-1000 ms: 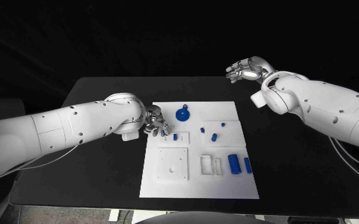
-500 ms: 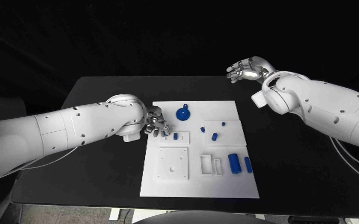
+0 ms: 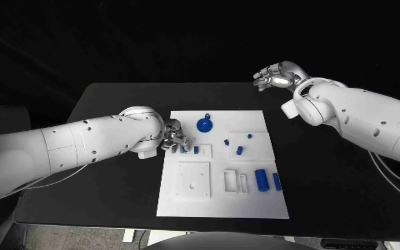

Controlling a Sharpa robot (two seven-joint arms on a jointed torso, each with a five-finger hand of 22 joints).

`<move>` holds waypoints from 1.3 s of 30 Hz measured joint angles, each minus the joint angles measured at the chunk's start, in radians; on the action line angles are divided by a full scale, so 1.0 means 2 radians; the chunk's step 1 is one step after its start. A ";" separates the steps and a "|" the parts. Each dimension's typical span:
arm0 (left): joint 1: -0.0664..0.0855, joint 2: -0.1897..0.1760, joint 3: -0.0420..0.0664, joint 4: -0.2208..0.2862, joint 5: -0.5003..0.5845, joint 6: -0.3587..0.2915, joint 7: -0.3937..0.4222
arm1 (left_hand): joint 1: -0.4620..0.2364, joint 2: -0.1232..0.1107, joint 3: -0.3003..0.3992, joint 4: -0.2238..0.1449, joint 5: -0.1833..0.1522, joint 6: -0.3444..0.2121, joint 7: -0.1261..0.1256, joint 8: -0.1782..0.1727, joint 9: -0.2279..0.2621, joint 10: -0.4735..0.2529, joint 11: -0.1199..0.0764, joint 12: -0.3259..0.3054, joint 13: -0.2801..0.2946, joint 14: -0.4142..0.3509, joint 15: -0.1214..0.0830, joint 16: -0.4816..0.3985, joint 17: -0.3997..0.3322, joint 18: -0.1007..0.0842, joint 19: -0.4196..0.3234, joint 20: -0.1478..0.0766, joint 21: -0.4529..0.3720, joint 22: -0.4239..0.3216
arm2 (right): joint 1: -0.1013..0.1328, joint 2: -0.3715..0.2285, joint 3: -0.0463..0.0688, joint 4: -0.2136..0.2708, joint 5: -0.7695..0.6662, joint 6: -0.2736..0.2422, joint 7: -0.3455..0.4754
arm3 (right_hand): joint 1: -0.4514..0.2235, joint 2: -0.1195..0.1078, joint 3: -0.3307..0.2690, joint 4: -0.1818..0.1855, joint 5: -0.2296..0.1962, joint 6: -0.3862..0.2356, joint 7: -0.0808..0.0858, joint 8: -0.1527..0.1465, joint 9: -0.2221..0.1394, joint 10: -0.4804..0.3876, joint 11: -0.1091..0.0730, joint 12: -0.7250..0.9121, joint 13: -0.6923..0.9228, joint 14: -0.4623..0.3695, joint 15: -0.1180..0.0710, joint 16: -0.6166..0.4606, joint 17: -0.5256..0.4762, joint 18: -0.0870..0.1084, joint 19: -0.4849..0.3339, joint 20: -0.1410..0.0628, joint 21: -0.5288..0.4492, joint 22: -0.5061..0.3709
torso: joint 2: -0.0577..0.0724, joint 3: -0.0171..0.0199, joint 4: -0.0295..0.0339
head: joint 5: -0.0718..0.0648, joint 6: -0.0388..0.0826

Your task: Assemble the parts on the task board

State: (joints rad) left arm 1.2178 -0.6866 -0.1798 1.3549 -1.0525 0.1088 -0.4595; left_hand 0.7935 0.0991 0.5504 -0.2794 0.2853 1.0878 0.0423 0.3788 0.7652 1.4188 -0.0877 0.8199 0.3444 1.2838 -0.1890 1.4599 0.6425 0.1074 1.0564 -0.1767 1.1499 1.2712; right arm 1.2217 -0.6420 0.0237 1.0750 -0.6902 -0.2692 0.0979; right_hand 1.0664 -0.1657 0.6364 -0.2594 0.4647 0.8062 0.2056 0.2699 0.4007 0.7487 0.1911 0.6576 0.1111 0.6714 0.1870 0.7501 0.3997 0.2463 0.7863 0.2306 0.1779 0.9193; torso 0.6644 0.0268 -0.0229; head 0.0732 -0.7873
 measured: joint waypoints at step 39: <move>0.000 -0.004 0.001 0.008 -0.024 0.011 -0.004 | -0.002 0.002 -0.002 0.000 0.000 0.003 -0.001 -0.002 0.000 0.001 0.001 0.000 0.002 0.001 0.000 0.002 0.002 -0.002 0.002 -0.002 0.000 0.001 | 0.000 -0.001 0.000 0.000 0.000 0.000 0.000 | 0.000 0.000 0.000 0.000 0.000 0.000 0.000 0.000 0.000 0.000 0.000 0.000 -0.002 -0.001 -0.001 0.002 -0.002 0.000 0.000 0.000 0.000 0.001 | 0.000 0.0000 0.0000 | 0.002 -0.004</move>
State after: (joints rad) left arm 1.2175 -0.6937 -0.1787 1.3715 -1.1005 0.1307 -0.4681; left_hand 0.7890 0.1037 0.5472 -0.2795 0.2844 1.0935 0.0411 0.3746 0.7653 1.4206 -0.0861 0.8199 0.3474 1.2857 -0.1899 1.4638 0.6469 0.1025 1.0600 -0.1801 1.1498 1.2730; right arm 1.2210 -0.6443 0.0237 1.0749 -0.6896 -0.2686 0.0980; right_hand 1.0664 -0.1657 0.6364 -0.2594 0.4647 0.8062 0.2056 0.2699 0.3998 0.7487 0.1911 0.6575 0.1075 0.6700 0.1854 0.7542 0.3960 0.2460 0.7863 0.2306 0.1780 0.9210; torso 0.6644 0.0268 -0.0229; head 0.0766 -0.7959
